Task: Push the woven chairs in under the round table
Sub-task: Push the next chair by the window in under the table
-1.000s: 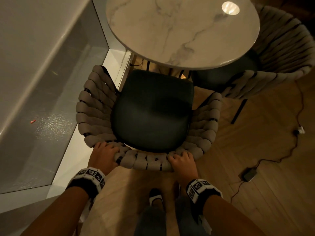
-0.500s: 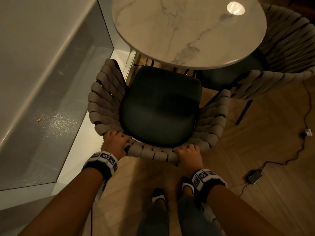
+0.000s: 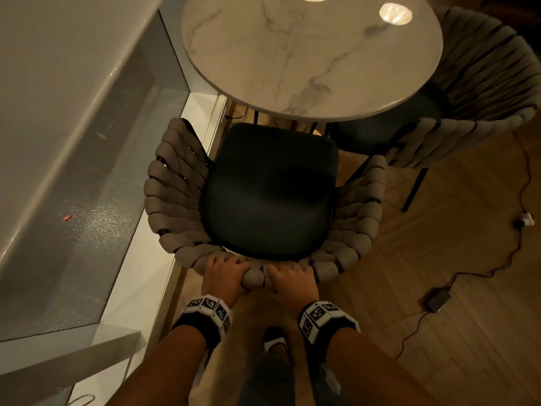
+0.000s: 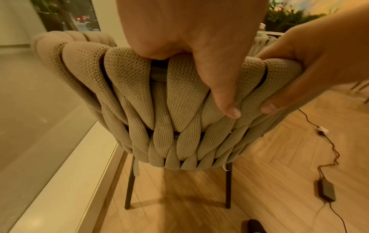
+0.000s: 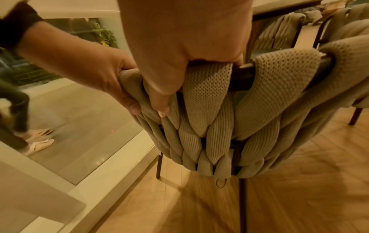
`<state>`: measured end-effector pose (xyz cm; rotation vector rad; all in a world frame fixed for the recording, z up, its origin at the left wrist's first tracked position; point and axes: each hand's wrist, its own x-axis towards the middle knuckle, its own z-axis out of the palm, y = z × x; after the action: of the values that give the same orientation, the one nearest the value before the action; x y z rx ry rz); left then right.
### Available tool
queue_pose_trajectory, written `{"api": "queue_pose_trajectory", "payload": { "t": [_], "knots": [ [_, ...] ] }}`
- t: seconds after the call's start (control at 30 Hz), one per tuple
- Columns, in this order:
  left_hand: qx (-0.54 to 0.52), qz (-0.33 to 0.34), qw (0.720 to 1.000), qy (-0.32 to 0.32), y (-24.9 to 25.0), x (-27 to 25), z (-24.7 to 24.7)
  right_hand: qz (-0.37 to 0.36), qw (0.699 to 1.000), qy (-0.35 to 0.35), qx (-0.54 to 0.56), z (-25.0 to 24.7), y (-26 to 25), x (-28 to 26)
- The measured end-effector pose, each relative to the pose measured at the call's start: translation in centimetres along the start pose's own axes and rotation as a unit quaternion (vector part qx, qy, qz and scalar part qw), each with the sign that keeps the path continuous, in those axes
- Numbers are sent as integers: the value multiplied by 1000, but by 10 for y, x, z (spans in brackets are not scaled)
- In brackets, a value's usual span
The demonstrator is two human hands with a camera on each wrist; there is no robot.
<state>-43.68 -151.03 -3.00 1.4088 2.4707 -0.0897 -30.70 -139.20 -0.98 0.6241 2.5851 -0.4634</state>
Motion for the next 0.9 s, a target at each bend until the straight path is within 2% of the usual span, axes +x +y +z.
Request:
{"api": "queue_pose_trajectory", "payload": {
  "t": [0.13,0.17,0.23,0.27,0.33,0.37,0.43,0.47,0.53,0.57,0.63,0.67,0.73,0.77,0.83,0.87,0.9],
  "knots": [
    [29,-22,998,-50,-1,4,-1,6,1000,-25,-4,-2,-2,2],
    [41,-13,998,-50,7,11,-4,18,1000,-19,5,-5,6,-2],
    [28,-42,997,-63,-5,14,-7,0,1000,-9,2,-9,0,6],
    [24,-32,997,-62,8,21,-11,4,1000,10,11,-12,15,-4],
    [11,-58,995,-77,-4,25,-19,-30,998,38,33,-23,20,-4],
    [16,-50,995,-80,9,31,-21,-23,997,52,49,-26,41,-19],
    [6,-75,992,-96,0,27,-21,-19,994,79,77,-28,59,-31],
    [6,-64,992,-107,15,30,-25,12,989,105,103,-29,85,-51],
    [6,-87,987,-138,15,24,-28,44,984,125,118,-24,109,-66],
    [18,-75,986,-148,39,33,-36,83,979,121,145,-23,139,-87],
    [9,-71,988,-135,54,30,-48,119,980,79,135,-13,166,-98],
    [-12,-30,993,-110,93,46,-59,161,973,58,152,-14,205,-117],
    [-58,23,996,-69,120,47,-72,206,964,10,170,0,237,-129],
    [-70,70,993,-67,168,72,-81,238,951,-2,199,3,285,-145],
    [-84,118,985,-98,201,77,-90,293,924,-31,242,18,320,-162],
    [-76,142,979,-123,254,110,-93,330,906,-31,264,16,374,-178],
    [-68,148,975,-152,262,111,-94,353,889,-15,290,18,380,-188]
  ]
}}
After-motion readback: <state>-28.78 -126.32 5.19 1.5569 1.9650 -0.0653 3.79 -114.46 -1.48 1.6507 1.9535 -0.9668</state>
